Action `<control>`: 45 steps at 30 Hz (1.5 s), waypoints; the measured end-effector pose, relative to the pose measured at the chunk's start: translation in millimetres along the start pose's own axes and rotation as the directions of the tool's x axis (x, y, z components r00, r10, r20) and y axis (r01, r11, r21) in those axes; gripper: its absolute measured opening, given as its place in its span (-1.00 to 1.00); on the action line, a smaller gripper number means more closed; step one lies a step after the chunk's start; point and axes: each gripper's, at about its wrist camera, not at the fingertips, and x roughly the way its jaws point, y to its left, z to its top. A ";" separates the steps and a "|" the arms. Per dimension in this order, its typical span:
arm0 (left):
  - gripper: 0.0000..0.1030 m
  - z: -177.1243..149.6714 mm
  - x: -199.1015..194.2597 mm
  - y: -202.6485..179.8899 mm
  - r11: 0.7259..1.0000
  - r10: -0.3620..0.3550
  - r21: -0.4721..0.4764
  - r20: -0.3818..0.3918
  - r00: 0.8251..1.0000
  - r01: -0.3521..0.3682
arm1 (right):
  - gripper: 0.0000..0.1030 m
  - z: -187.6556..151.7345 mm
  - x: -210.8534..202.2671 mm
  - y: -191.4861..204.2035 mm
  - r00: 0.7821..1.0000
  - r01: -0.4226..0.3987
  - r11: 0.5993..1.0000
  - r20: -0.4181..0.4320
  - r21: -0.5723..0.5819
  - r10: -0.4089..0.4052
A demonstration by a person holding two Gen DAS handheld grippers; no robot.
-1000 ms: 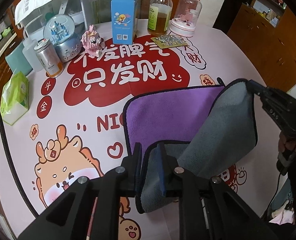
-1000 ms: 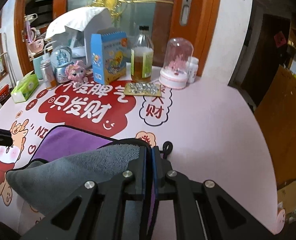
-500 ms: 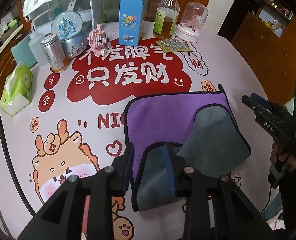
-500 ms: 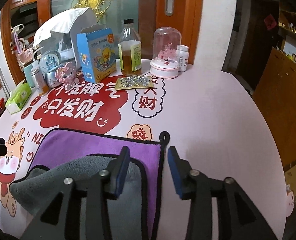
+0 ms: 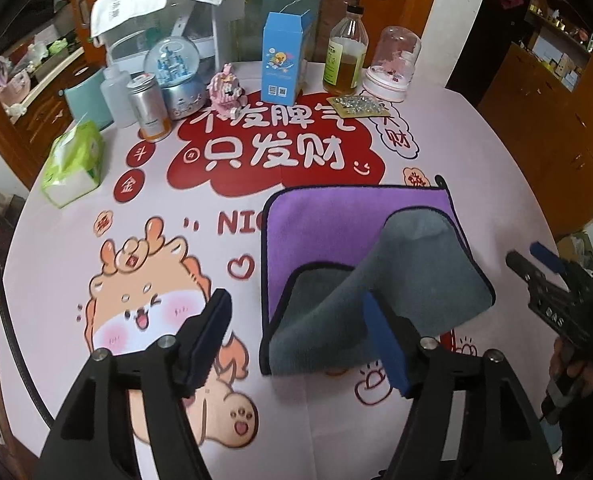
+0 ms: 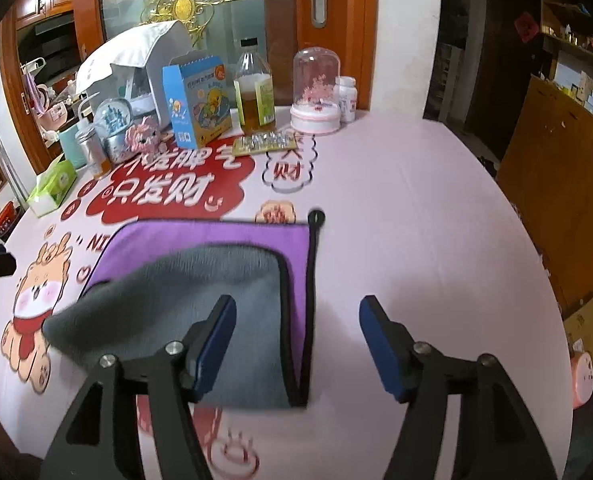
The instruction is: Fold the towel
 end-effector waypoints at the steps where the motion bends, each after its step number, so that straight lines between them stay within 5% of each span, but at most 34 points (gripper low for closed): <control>1: 0.40 -5.6 -3.0 -1.1 1.000 0.005 -0.003 0.002 1.000 -0.005 | 0.30 -6.4 -4.4 -1.9 1.000 -0.003 1.000 -0.007 0.009 0.003; 20: 0.62 -101.1 -46.7 -35.1 1.000 0.001 -0.015 -0.033 0.999 -0.001 | 0.73 -96.6 -97.3 -14.6 0.992 -0.053 0.996 -0.108 0.069 0.060; 45: 0.83 -112.4 -143.2 -87.4 1.000 0.013 -0.014 0.116 0.993 -0.012 | 0.84 -64.4 -215.3 32.6 0.988 -0.140 0.987 -0.055 0.074 0.144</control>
